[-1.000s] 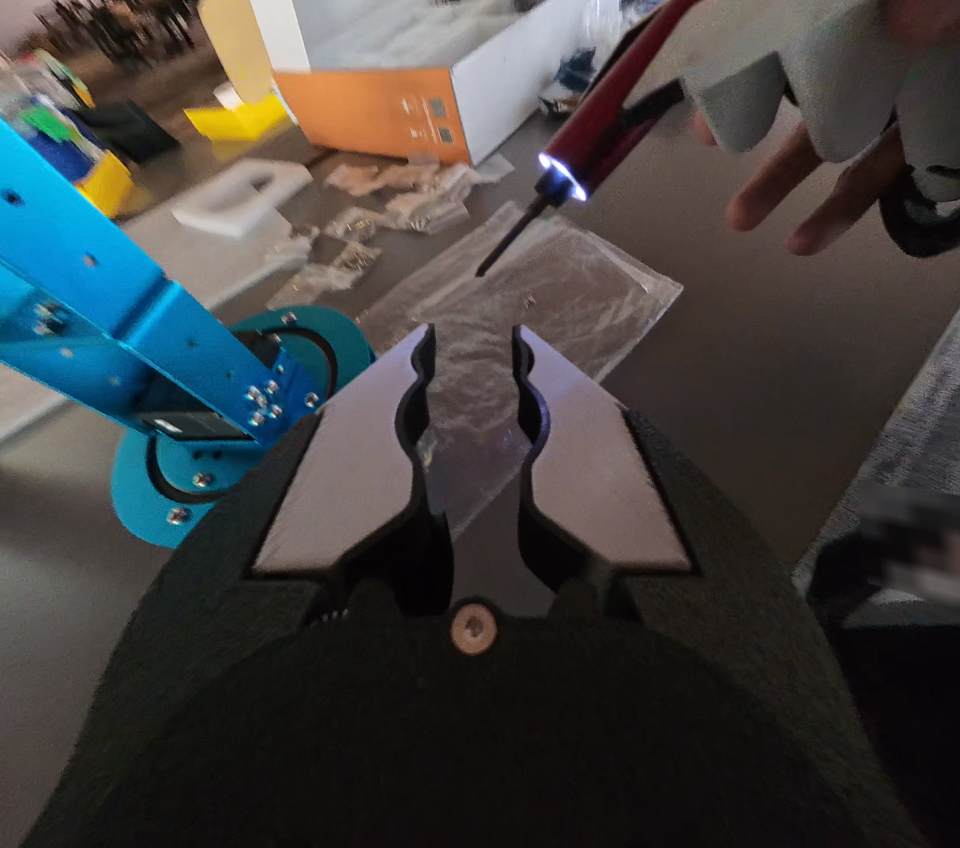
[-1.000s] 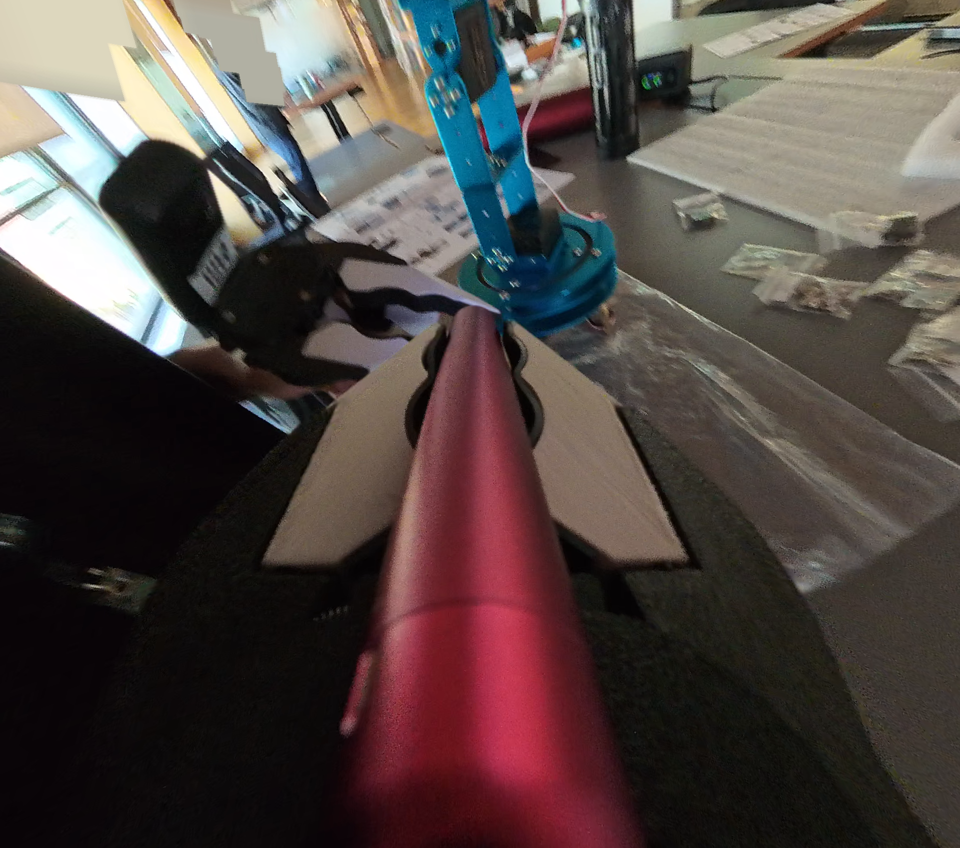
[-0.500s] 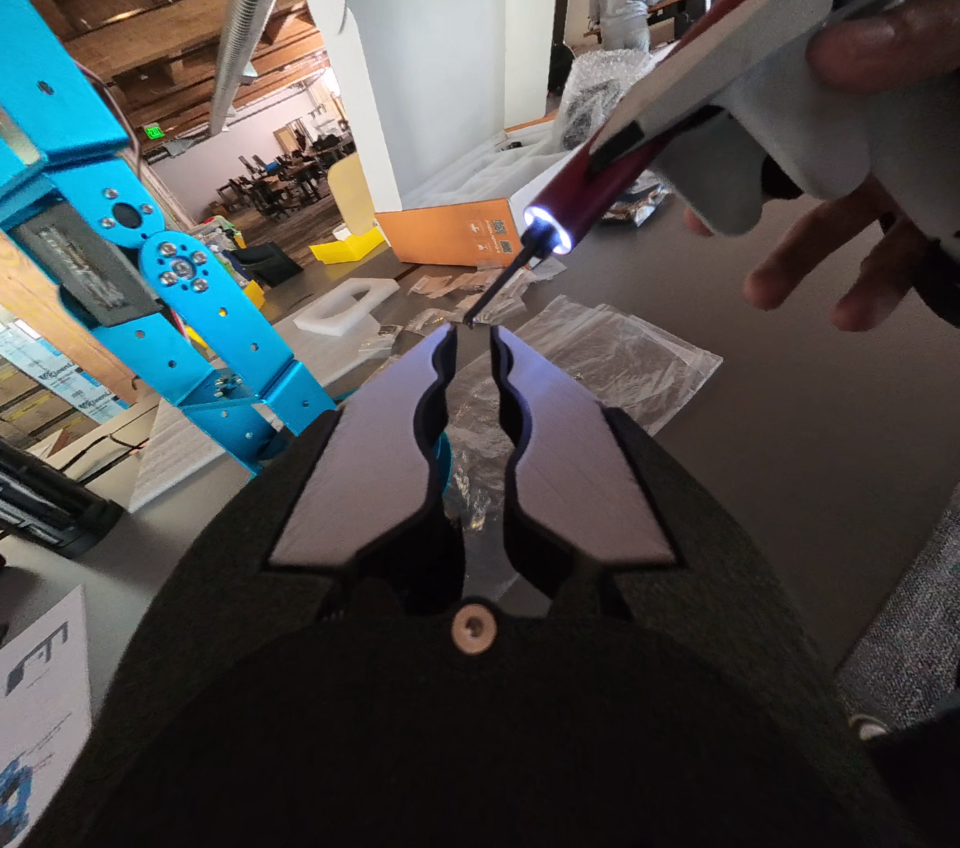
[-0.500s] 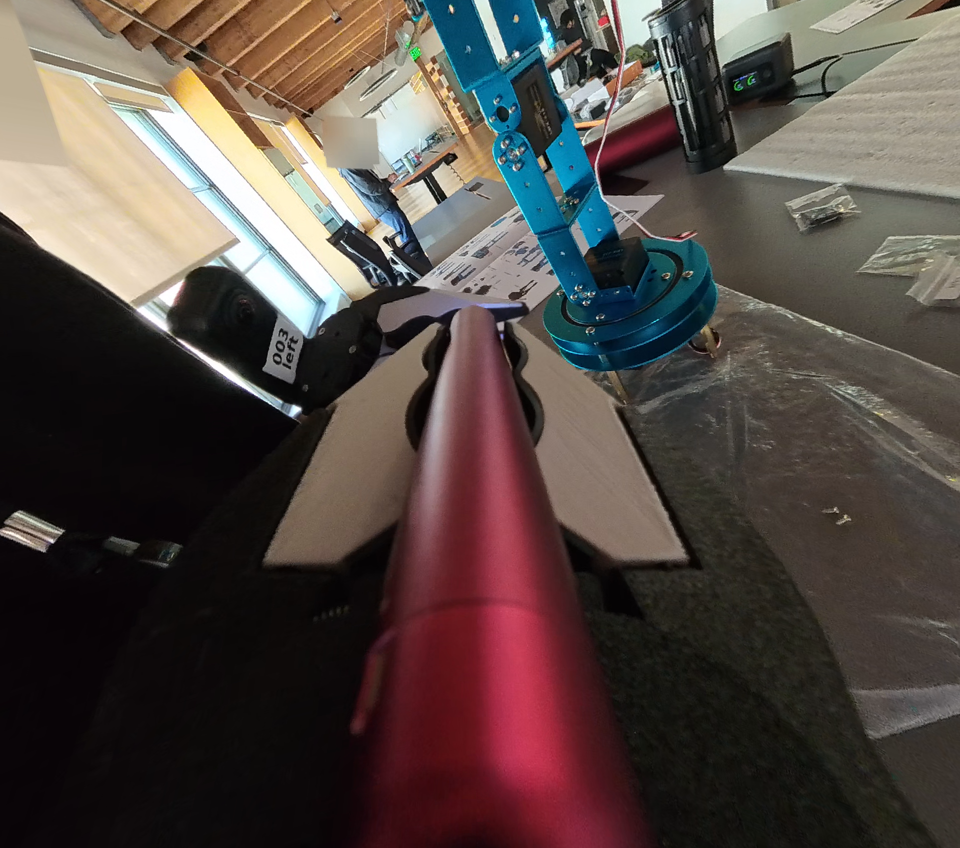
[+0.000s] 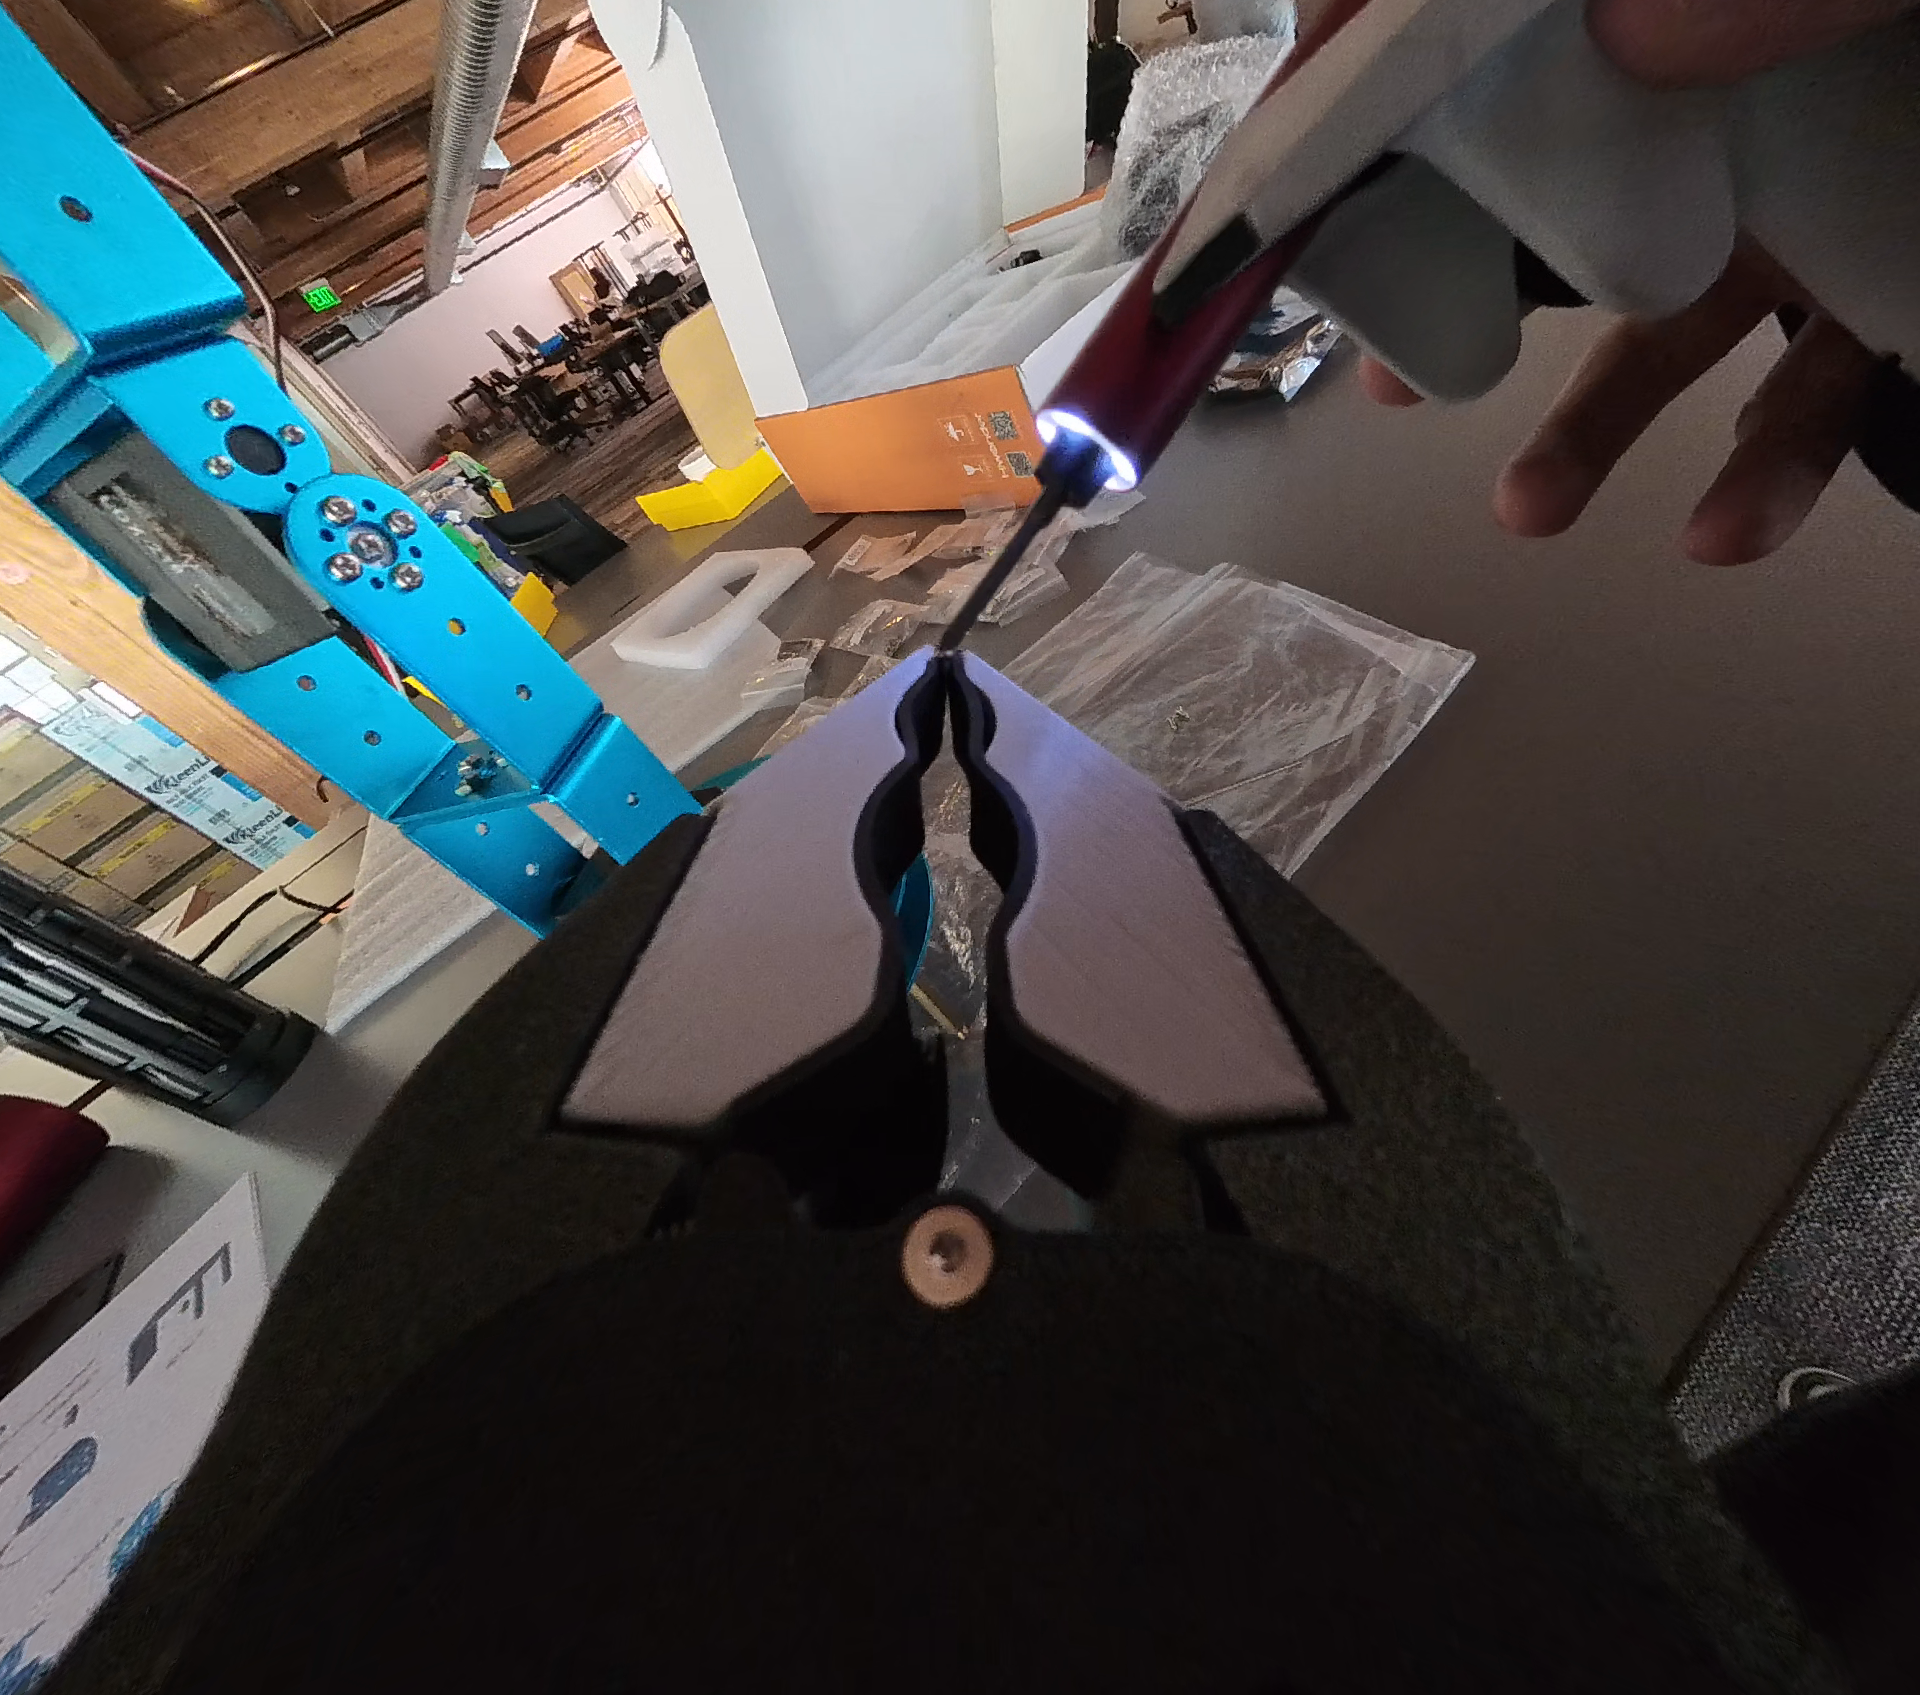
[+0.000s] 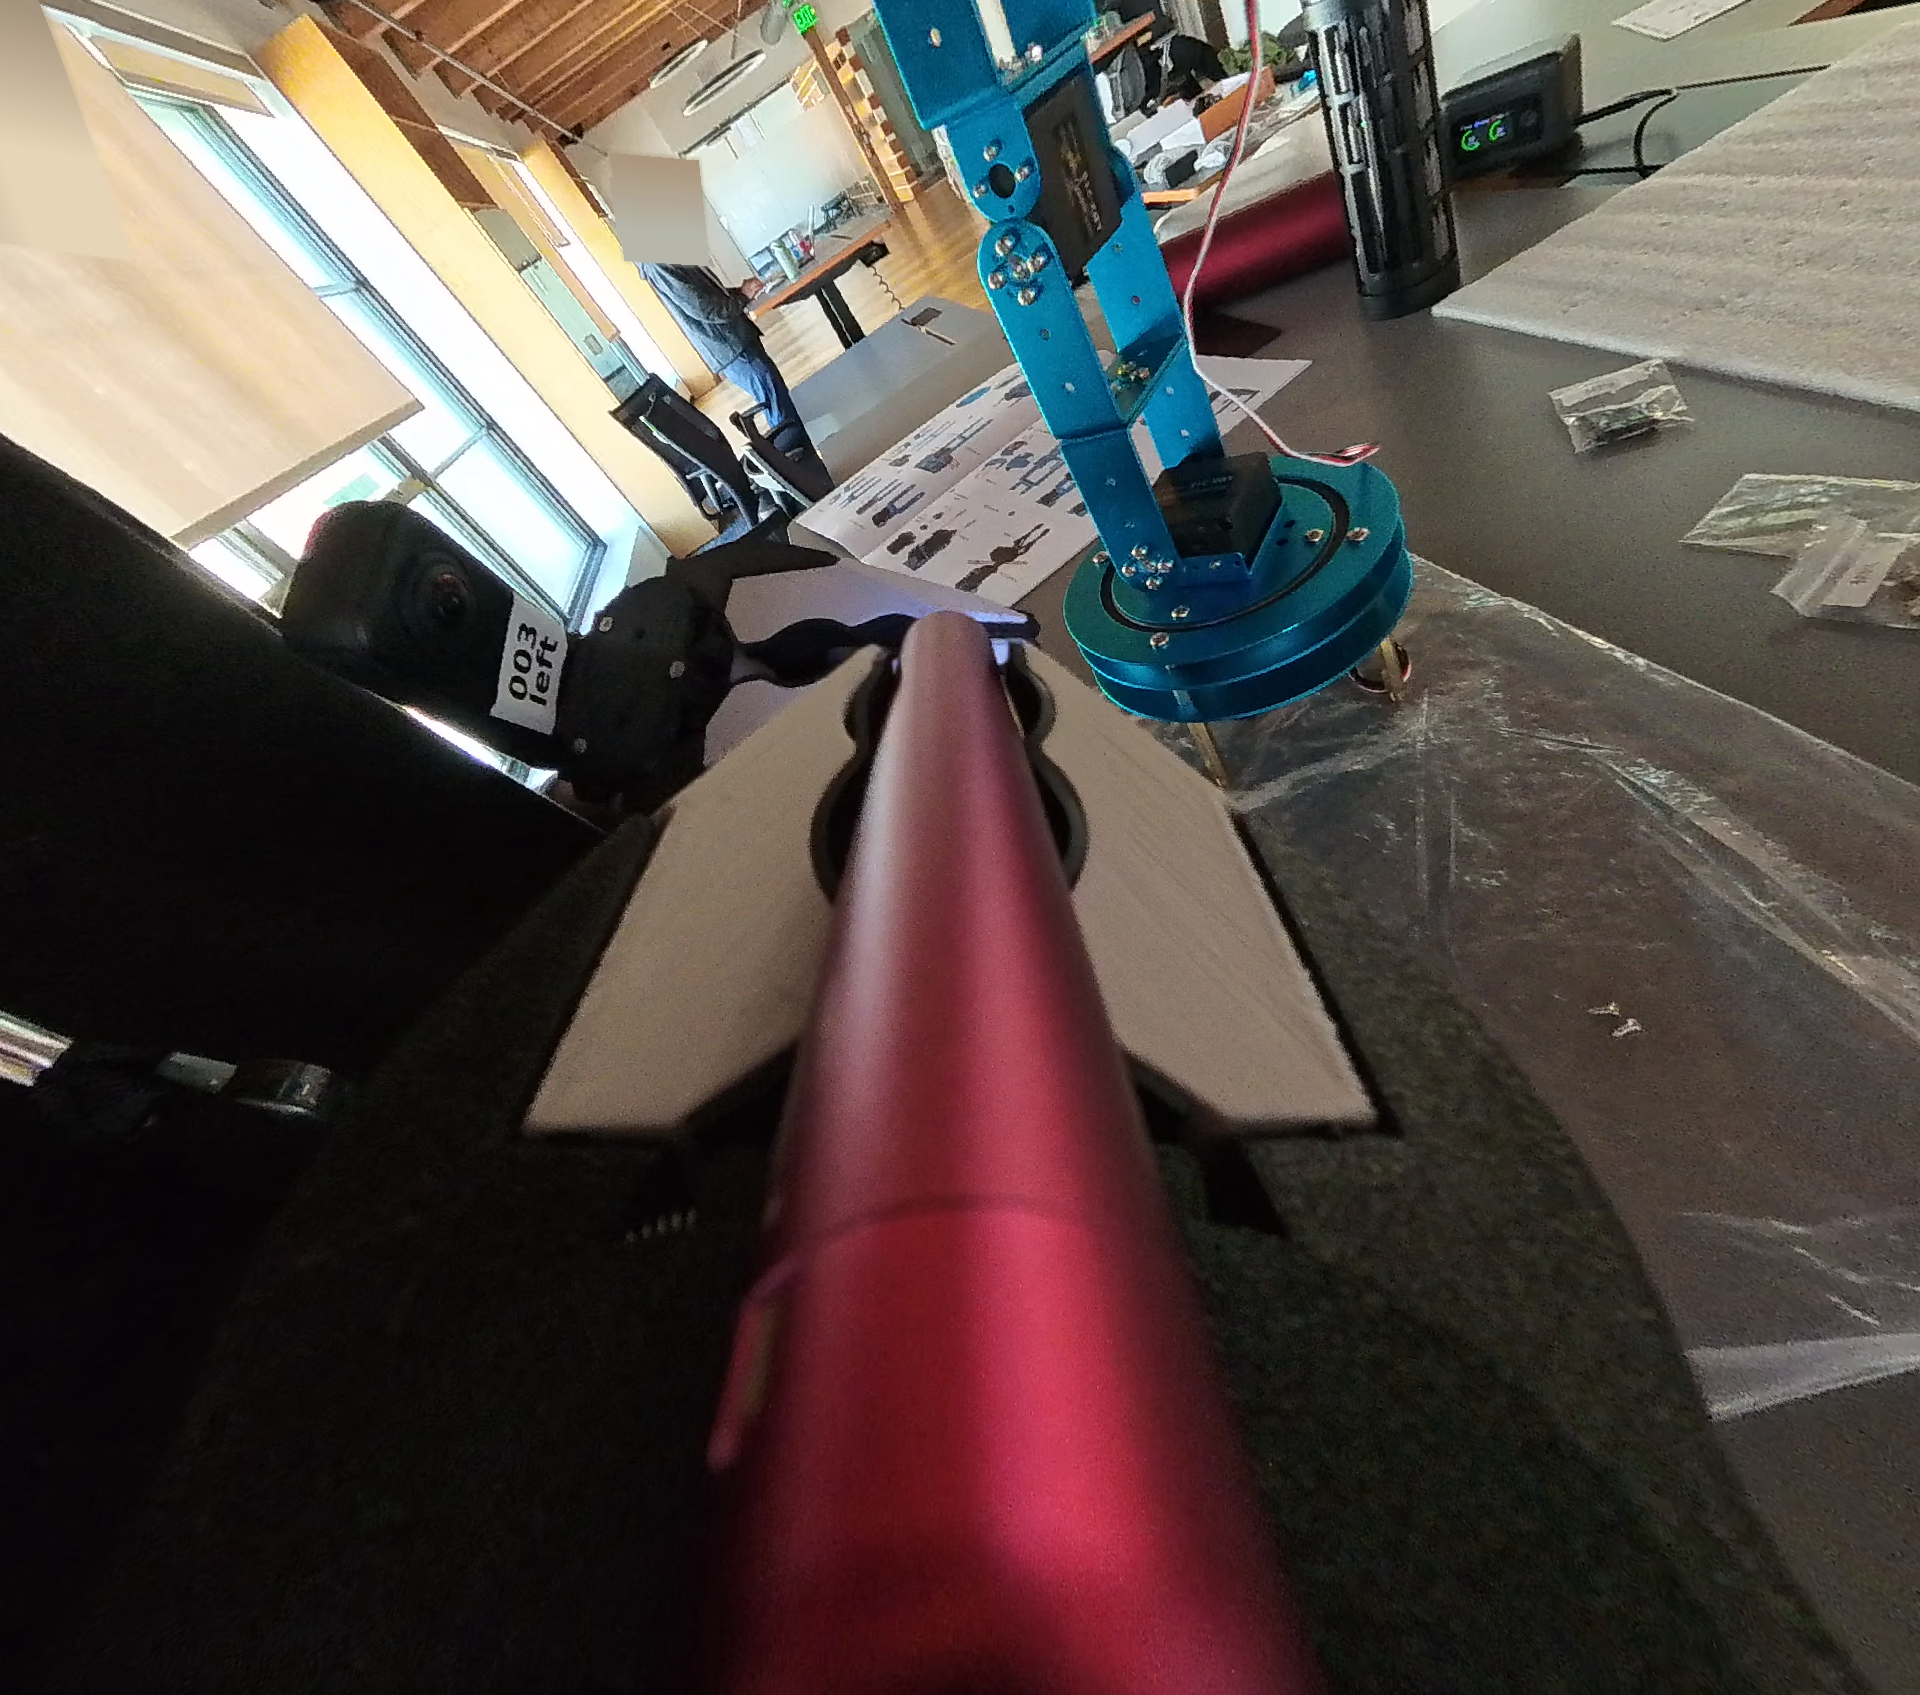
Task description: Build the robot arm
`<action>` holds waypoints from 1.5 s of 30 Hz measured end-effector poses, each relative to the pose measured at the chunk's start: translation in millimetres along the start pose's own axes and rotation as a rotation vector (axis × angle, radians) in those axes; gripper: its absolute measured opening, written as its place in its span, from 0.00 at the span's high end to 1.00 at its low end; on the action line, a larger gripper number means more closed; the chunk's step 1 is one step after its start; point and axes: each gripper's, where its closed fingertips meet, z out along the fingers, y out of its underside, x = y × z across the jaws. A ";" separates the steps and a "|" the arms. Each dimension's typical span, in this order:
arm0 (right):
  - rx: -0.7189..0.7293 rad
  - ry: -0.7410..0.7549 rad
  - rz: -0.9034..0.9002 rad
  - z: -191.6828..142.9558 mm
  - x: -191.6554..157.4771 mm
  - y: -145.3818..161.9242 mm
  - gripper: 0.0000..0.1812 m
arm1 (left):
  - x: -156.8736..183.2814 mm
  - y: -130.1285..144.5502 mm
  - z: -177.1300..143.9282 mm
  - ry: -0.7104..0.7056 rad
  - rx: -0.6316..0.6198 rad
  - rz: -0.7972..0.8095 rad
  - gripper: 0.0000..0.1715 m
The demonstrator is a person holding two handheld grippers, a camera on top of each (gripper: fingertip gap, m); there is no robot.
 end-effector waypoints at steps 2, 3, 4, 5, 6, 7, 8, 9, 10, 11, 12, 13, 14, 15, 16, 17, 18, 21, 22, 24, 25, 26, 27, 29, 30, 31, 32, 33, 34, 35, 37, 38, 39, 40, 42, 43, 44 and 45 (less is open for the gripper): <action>-0.007 0.003 -0.004 0.6 0.7 1.0 0.87 | 0.4 1.8 0.2 0.001 -0.008 0.007 1.00; -0.011 0.005 -0.007 0.7 1.0 1.5 0.86 | 0.6 2.6 0.1 0.001 -0.012 0.013 1.00; -0.014 0.006 -0.011 0.8 1.2 2.1 0.87 | 1.0 3.4 0.2 0.002 -0.016 0.018 1.00; -0.019 0.009 -0.016 0.8 1.4 2.9 0.87 | 1.5 4.1 0.1 0.005 -0.021 0.023 1.00; -0.022 0.010 -0.018 0.8 1.5 3.4 0.87 | 2.0 4.9 -0.1 0.006 -0.025 0.028 1.00; -0.027 0.012 -0.021 1.0 1.7 4.2 0.87 | 2.5 5.6 -0.3 0.007 -0.029 0.035 1.00; -0.034 0.015 -0.027 1.1 1.9 5.2 0.87 | 3.1 6.8 -0.3 0.009 -0.034 0.046 1.00; -0.041 0.018 -0.035 1.1 2.0 6.1 0.87 | 3.7 8.1 -0.5 0.011 -0.039 0.065 1.00; -0.050 0.021 -0.042 1.2 2.2 7.3 0.87 | 4.5 9.5 -0.6 0.014 -0.045 0.096 1.00; -0.059 0.021 -0.050 1.2 1.9 8.3 0.87 | 5.0 10.6 -1.0 0.017 -0.051 0.138 1.00; -0.066 0.020 -0.056 1.2 1.6 9.3 0.87 | 5.5 11.5 -1.3 0.021 -0.053 0.183 1.00; -0.075 0.019 -0.060 1.0 1.7 10.5 0.87 | 6.3 12.7 -1.6 0.031 -0.058 0.232 1.00; -0.086 0.018 -0.061 1.0 2.1 12.2 0.87 | 7.4 14.4 -1.7 0.045 -0.064 0.283 1.00; -0.092 0.015 -0.060 1.0 2.6 13.3 0.87 | 8.1 15.8 -1.7 0.057 -0.068 0.335 1.00; -0.093 0.009 -0.054 1.4 3.1 14.2 0.87 | 8.2 16.5 -1.9 0.065 -0.068 0.388 1.00; -0.091 0.001 -0.039 1.8 3.7 15.0 0.87 | 8.0 17.0 -2.1 0.073 -0.066 0.437 1.00; -0.087 -0.005 -0.026 2.2 5.0 15.7 0.87 | 7.5 17.8 -2.1 0.080 -0.066 0.491 1.00; -0.084 -0.008 0.004 4.7 10.6 20.3 0.87 | 6.2 24.7 -0.4 0.113 -0.091 0.668 1.00; -0.073 -0.011 0.020 5.4 12.6 20.7 0.87 | 5.2 26.0 0.1 0.117 -0.095 0.711 1.00; -0.037 -0.033 0.089 6.0 15.3 20.8 0.87 | 3.3 26.4 0.7 0.133 -0.106 0.718 1.00; -0.018 -0.045 0.120 5.9 16.4 21.4 0.87 | 2.5 26.2 0.5 0.145 -0.113 0.710 1.00; 0.000 -0.052 0.141 5.9 17.0 21.9 0.87 | 1.4 26.1 0.3 0.152 -0.122 0.710 1.00; 0.019 -0.059 0.154 5.6 16.9 21.7 0.87 | -1.0 24.2 0.3 0.143 -0.128 0.710 0.98; 0.045 -0.067 0.166 4.7 15.6 21.1 0.87 | -4.1 20.2 -0.8 0.133 -0.132 0.689 0.94; 0.053 -0.068 0.164 3.9 15.0 20.8 0.87 | -5.3 18.4 -1.8 0.130 -0.130 0.671 0.92; 0.060 -0.068 0.162 3.1 14.6 20.4 0.87 | -6.7 18.1 -2.9 0.129 -0.134 0.656 0.91; 0.068 -0.067 0.158 1.9 14.1 19.4 0.87 | -8.2 19.4 -4.3 0.128 -0.145 0.647 0.89; 0.077 -0.069 0.151 0.5 12.8 17.6 0.87 | -11.7 20.1 -5.7 0.115 -0.152 0.639 0.88; 0.089 -0.071 0.141 -1.2 11.3 15.1 0.87 | -15.4 21.7 -7.6 0.106 -0.161 0.632 0.87; 0.097 -0.070 0.129 -2.8 10.1 12.5 0.87 | -19.1 24.1 -9.9 0.100 -0.175 0.622 0.87; 0.108 -0.058 0.090 -5.5 8.6 6.4 0.87 | -28.9 24.4 -15.4 0.070 -0.183 0.574 0.86; 0.112 -0.050 0.069 -6.5 8.2 2.9 0.88 | -31.7 25.1 -19.0 0.072 -0.189 0.538 0.85; 0.120 -0.044 0.046 -7.8 6.9 -1.6 0.88 | -37.2 24.3 -22.3 0.057 -0.191 0.508 0.85; 0.134 -0.038 0.019 -9.2 5.5 -7.1 0.88 | -44.5 21.9 -25.5 0.034 -0.187 0.465 0.85; 0.165 -0.019 -0.044 -11.2 3.1 -19.2 0.88 | -61.4 15.8 -30.7 -0.009 -0.180 0.316 0.85; 0.180 -0.006 -0.078 -11.7 2.3 -26.0 0.88 | -72.6 11.3 -32.8 -0.040 -0.169 0.224 0.86; 0.198 0.010 -0.117 -11.6 1.3 -33.4 0.88 | -83.5 5.9 -34.8 -0.062 -0.150 0.115 0.85; 0.213 0.030 -0.162 -10.7 0.0 -40.5 0.88 | -93.4 0.9 -36.1 -0.070 -0.131 -0.006 0.85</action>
